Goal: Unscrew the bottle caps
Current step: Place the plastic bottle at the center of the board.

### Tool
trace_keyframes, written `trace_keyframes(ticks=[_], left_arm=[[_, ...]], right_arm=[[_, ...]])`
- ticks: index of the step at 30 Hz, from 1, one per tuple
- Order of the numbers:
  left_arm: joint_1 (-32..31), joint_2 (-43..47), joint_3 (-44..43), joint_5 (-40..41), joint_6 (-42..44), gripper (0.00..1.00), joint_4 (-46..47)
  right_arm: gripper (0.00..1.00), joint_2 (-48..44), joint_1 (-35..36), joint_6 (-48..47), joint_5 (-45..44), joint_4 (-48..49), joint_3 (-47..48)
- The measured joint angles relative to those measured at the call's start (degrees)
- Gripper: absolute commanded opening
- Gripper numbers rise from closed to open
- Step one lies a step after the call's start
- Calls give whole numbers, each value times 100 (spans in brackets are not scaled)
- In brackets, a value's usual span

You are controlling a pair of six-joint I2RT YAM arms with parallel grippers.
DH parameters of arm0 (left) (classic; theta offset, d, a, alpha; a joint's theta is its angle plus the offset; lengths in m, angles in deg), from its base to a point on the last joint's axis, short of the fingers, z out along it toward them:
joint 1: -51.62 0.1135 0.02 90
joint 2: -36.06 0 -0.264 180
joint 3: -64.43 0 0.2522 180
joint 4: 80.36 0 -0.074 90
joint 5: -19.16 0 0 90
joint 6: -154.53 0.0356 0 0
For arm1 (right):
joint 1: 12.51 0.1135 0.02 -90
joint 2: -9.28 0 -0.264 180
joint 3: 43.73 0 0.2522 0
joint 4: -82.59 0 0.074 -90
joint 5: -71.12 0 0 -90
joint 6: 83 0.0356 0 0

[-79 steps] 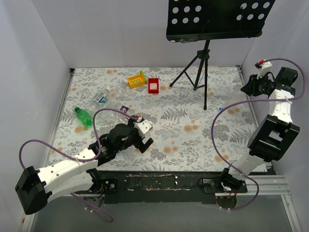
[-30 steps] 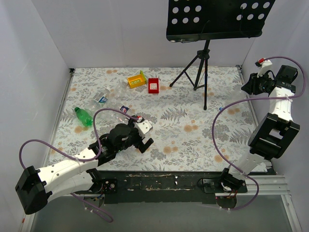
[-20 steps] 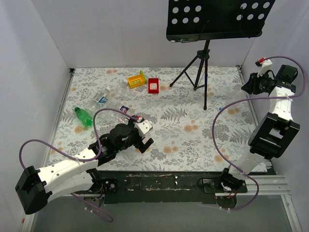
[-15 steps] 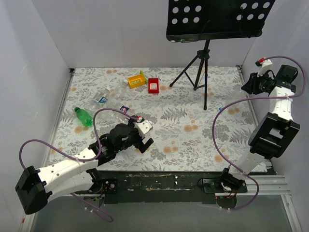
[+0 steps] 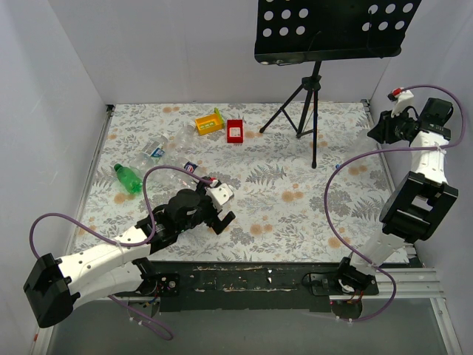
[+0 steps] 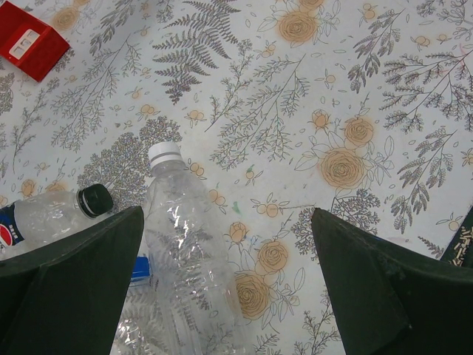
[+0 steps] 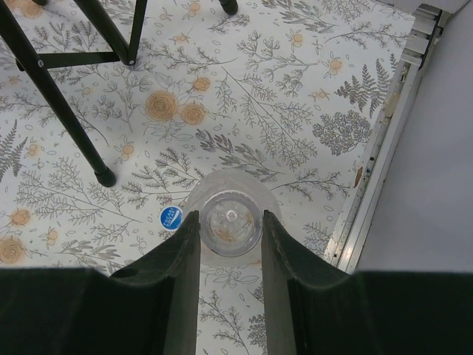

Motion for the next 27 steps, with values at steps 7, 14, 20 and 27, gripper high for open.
trace_keyframes(ticks=[7,14,20,27], left_arm=[[0,0,0,0,0,98,0],[0,0,0,-2,0,98,-2],[0,2,0,-2,0,98,-2],[0,2,0,-4,0,98,-7]], right_arm=[[37,2,37,-127,-13,-42,9],[54,-4,39,-232,-11,-76,7],[66,-7,44,-297,-103,-122,-92],[76,-17,48,-291,-256,-133,-238]])
